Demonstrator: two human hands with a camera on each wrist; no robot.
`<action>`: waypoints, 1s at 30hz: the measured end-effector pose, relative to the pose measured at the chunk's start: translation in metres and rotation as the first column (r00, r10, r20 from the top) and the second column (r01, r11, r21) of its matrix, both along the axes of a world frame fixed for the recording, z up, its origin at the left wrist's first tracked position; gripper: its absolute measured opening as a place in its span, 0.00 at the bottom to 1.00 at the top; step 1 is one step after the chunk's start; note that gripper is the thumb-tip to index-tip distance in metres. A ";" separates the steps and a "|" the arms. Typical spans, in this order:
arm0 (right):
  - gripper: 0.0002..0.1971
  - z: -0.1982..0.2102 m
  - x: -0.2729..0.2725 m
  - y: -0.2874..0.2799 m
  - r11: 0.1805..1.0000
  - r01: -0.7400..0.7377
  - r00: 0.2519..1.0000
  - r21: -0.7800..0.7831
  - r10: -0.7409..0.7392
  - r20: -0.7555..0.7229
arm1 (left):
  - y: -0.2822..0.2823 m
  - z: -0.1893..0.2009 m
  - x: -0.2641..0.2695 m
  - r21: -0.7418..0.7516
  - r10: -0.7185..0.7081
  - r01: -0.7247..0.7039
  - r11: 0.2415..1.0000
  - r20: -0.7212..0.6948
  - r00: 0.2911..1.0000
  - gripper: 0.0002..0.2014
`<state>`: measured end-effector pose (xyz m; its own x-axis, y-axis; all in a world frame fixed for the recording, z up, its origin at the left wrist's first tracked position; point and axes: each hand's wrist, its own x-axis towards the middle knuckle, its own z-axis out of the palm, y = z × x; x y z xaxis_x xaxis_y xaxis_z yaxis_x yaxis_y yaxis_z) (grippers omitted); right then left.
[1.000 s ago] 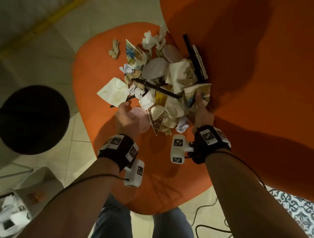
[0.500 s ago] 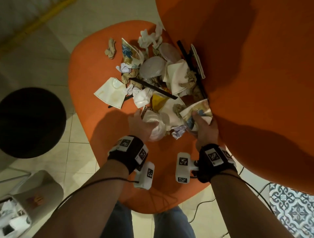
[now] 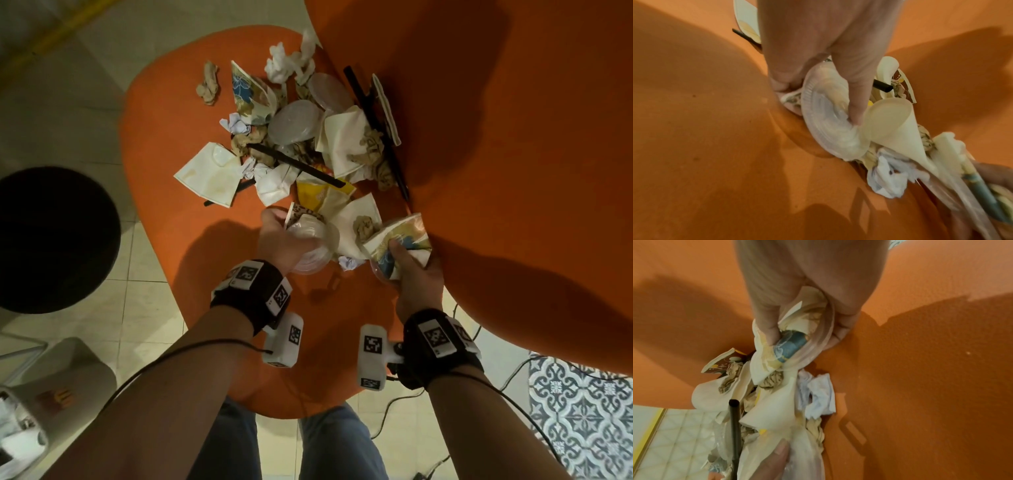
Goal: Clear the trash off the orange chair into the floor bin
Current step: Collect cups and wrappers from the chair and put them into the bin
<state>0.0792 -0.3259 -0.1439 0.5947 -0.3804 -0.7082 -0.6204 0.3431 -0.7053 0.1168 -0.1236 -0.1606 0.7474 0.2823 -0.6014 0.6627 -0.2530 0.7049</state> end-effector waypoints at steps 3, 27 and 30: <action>0.25 -0.001 -0.006 -0.001 1.000 -0.014 1.000 0.002 0.014 -0.021 | 0.001 0.000 -0.002 -0.070 -0.025 0.023 0.997 -0.025 0.999 0.30; 0.34 0.001 -0.016 0.004 0.962 -0.158 0.987 0.223 0.149 0.053 | 0.040 0.017 -0.054 -0.262 0.290 -0.261 0.929 0.080 0.954 0.34; 0.34 0.006 -0.019 0.009 0.948 -0.187 0.982 0.257 0.171 0.087 | 0.050 0.027 -0.062 -0.281 0.281 -0.240 0.929 0.117 0.952 0.25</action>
<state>0.0604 -0.3169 -0.1378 0.6822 -0.0689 -0.7279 -0.6462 0.4090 -0.6444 0.0547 -0.0732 -0.1332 0.7569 0.3289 -0.5648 0.5597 0.1199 0.8200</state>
